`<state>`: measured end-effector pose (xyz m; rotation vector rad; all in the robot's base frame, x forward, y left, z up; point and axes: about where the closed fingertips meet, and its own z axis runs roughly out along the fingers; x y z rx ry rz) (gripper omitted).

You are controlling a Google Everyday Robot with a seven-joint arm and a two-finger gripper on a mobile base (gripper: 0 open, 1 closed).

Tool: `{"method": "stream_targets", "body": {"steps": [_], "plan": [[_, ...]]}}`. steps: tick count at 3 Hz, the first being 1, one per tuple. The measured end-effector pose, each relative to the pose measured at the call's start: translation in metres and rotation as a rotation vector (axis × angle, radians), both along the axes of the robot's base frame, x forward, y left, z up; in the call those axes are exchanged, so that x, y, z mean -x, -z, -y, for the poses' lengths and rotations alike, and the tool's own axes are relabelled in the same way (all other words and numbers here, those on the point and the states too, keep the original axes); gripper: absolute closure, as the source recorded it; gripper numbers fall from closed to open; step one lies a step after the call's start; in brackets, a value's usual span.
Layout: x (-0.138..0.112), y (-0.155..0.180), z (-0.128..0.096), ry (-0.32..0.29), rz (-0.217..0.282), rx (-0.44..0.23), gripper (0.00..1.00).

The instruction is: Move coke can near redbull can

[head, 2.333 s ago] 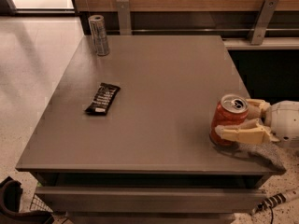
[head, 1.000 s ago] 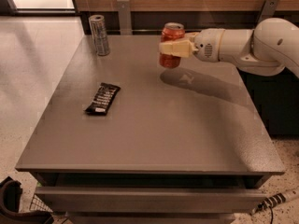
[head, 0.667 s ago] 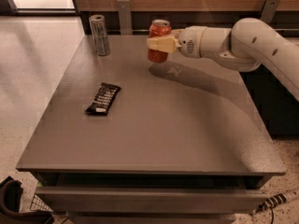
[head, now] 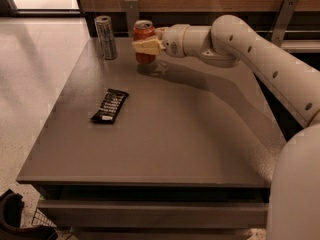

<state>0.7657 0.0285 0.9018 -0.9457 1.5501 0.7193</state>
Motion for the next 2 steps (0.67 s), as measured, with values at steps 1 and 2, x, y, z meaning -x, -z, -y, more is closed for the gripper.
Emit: {"method": "stream_targets", "body": {"steps": [1, 2], "plan": [[-0.007, 0.008, -0.026, -0.053, 0.030, 0.021, 1.00], [-0.013, 0.022, -0.048, -0.106, 0.024, 0.027, 1.00]]}}
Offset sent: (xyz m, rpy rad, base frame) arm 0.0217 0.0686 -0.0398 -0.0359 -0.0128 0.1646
